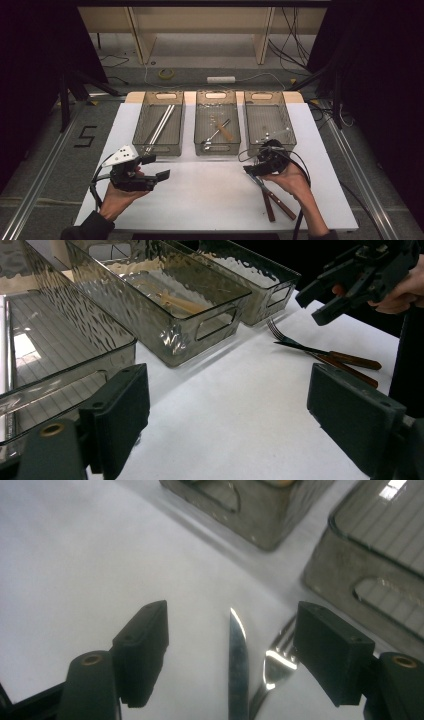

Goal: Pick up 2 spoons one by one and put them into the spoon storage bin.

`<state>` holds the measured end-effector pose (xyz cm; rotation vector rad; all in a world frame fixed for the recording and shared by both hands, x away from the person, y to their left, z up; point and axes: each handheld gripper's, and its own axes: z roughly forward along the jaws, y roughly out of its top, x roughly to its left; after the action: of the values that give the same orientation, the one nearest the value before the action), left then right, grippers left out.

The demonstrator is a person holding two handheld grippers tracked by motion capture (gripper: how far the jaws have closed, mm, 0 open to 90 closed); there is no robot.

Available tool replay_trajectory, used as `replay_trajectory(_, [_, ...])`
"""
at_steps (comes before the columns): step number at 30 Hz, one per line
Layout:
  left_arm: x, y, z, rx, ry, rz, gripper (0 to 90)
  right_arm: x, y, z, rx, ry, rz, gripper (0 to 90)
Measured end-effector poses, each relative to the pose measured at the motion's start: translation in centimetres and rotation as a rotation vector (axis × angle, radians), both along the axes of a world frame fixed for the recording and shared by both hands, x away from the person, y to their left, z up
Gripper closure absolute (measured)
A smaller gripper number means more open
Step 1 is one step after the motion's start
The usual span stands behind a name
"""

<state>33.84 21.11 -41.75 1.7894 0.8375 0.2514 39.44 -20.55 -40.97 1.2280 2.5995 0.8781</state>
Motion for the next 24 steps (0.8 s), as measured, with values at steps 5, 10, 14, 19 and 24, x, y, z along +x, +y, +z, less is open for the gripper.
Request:
replay_trajectory(5, [0.0,0.0,0.0,-0.001,-0.002,-0.003,16.9,-0.6,-1.4,-0.4,-0.011,0.013,-0.024,29.5])
replay_trajectory(10, [0.0,0.0,0.0,-0.006,0.0,-0.002,16.9,-1.3,-2.4,-0.7,-0.008,0.022,-0.04,28.8])
replay_trajectory(14, [-0.1,0.0,0.1,-0.01,0.0,0.003,16.9,-1.7,-2.8,-1.0,-0.023,0.035,-0.04,28.8])
replay_trajectory(19, [-0.1,0.0,0.1,-0.008,0.0,0.008,16.9,-2.1,-3.0,-1.4,-0.044,0.052,-0.027,28.8])
replay_trajectory(24, [0.0,0.0,0.1,-0.007,0.002,0.011,16.9,-2.3,-3.0,-2.0,-0.061,0.071,-0.018,28.9])
